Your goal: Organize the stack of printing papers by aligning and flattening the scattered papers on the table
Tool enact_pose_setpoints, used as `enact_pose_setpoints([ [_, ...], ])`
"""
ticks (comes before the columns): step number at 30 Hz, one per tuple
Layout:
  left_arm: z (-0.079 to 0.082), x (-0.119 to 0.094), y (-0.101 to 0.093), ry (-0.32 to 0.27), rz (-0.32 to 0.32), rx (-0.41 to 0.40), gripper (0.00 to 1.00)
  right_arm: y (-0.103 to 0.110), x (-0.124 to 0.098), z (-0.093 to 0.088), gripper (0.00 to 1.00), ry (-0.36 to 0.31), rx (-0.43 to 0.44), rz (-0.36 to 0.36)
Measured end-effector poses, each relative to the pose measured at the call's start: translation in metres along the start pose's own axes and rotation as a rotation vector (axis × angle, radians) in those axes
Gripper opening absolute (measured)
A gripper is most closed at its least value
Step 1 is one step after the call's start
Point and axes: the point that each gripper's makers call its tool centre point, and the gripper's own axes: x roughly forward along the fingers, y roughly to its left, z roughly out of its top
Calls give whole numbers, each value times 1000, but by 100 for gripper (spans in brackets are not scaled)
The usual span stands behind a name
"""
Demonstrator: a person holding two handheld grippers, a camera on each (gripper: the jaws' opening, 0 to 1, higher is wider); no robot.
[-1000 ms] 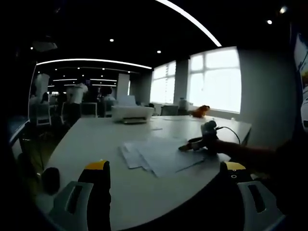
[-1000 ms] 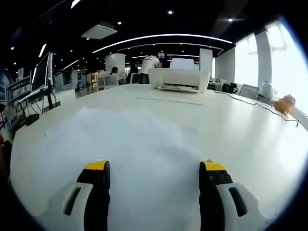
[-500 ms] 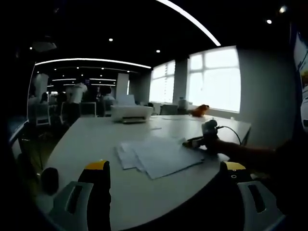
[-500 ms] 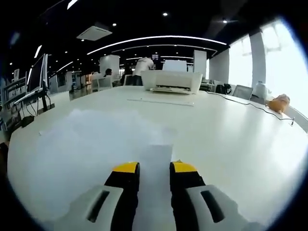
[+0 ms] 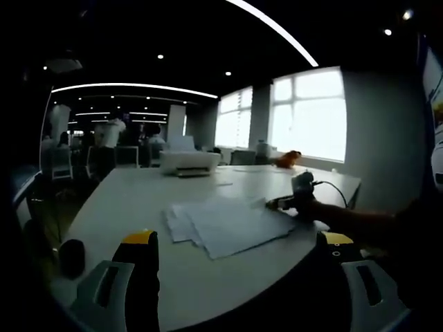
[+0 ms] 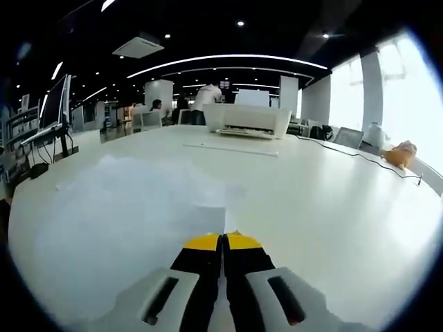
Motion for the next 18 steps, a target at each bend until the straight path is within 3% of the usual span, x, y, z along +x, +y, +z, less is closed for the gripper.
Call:
enact_pose_setpoints([
  [9, 1, 1, 1, -6, -7, 2, 97, -5, -5, 8, 0, -51, 79, 14],
  [12, 5, 1, 2, -20, -14, -5, 97, -5, -6, 10, 0, -61, 152, 44],
  [18, 10, -1, 4, -39, -8, -4, 97, -1, -8, 11, 0, -65, 186, 82],
])
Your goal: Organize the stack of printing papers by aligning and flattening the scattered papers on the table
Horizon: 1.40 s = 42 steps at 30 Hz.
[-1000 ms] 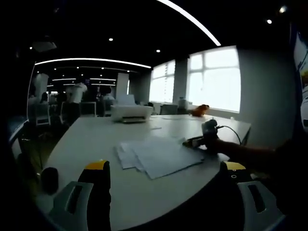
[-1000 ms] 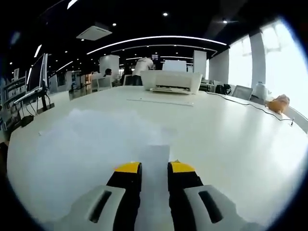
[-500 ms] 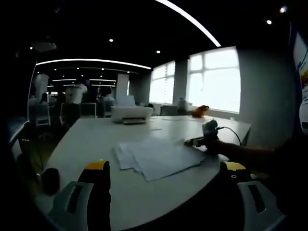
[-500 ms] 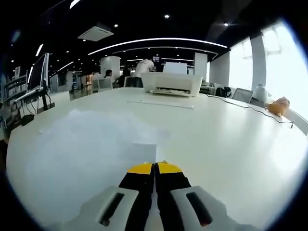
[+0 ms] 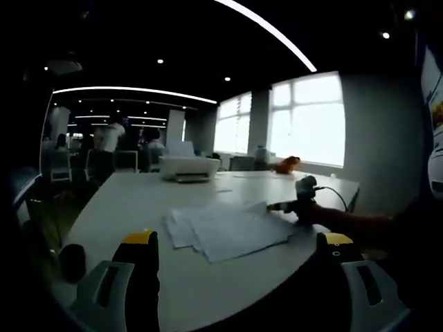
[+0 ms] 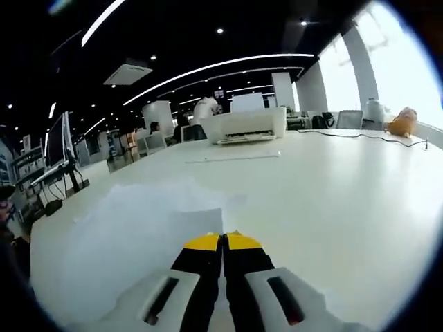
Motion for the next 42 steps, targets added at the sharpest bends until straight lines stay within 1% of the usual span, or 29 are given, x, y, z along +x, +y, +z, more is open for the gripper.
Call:
enact_pose_setpoints([
  [3, -1, 0, 0, 1, -2, -3, 97, 1, 0, 0, 0, -2, -2, 0],
  [5, -1, 1, -1, 2, -5, -1, 97, 3, 0, 2, 0, -10, 5, 12],
  [6, -2, 1, -2, 3, -7, 1, 97, 5, -2, 4, 0, -20, 5, 18],
  [8, -3, 2, -3, 5, -13, 2, 97, 11, -5, 10, 0, -49, -21, 46],
  [14, -3, 2, -4, 11, -14, 6, 97, 11, -13, 21, 0, -84, 6, 57],
  [17, -2, 2, -4, 4, -14, 3, 97, 12, -18, 29, 0, -107, -18, 55],
  [19, -2, 2, -4, 4, -14, 1, 97, 12, -20, 31, 0, -107, -22, 56],
  [22, -2, 4, -5, 4, -19, 3, 97, 14, -24, 38, 0, -127, -24, 59],
  [24, -2, 4, -7, 4, -25, 6, 97, 13, -23, 43, 0, -135, -20, 68],
  [27, -3, 4, -8, 6, -28, 4, 97, 25, -30, 52, 0, -161, -12, 92],
  [34, -2, 3, -7, 2, -22, 3, 97, 44, -41, 72, 0, -196, -64, 110],
  [42, -1, 2, -7, -7, -25, -1, 97, 67, -64, 98, 0, -270, -67, 142],
])
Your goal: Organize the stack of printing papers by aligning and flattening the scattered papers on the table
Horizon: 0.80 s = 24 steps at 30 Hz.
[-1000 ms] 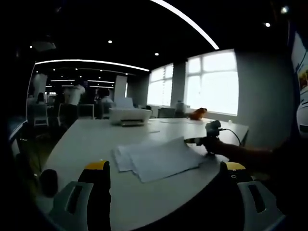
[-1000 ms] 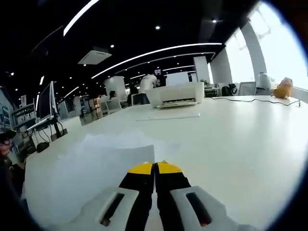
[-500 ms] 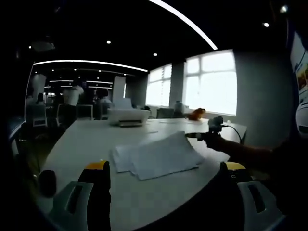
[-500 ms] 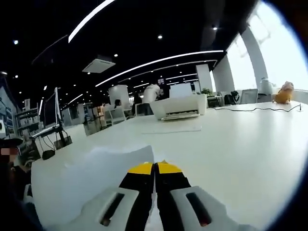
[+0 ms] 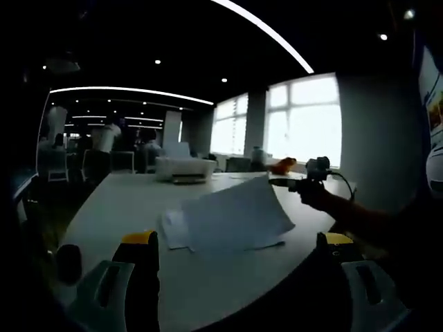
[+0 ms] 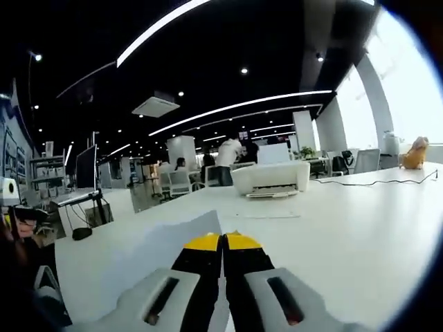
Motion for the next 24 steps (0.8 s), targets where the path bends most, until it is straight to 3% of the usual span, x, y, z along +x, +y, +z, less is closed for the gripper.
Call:
enact_pose_setpoints([
  [4, 0, 0, 0, 1, 0, 2, 97, 19, -7, 8, 0, -22, -10, 18],
  [12, 1, -1, 1, -3, 3, 4, 97, 35, -16, 28, 0, -61, -45, 31],
  [24, 2, -1, 2, -6, 4, 3, 97, 25, -14, 52, 0, -134, -63, 29],
])
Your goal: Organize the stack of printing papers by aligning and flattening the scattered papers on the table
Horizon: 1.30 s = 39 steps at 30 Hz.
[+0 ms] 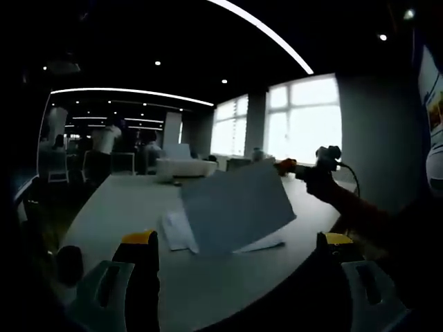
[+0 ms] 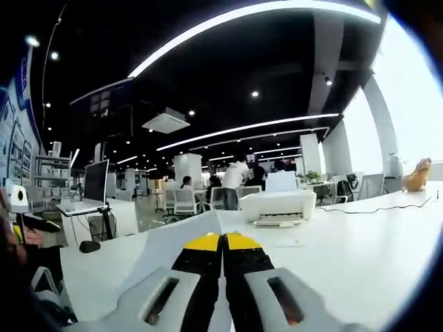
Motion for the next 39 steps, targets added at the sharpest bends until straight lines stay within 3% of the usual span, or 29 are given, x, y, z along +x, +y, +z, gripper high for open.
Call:
enact_pose_setpoints([
  [10, -1, 0, 0, 2, 0, -1, 97, -4, -3, 10, 0, -34, 25, 7],
  [39, 3, -5, 2, -14, 11, 3, 97, 26, -12, 49, 0, -116, -1, 52],
])
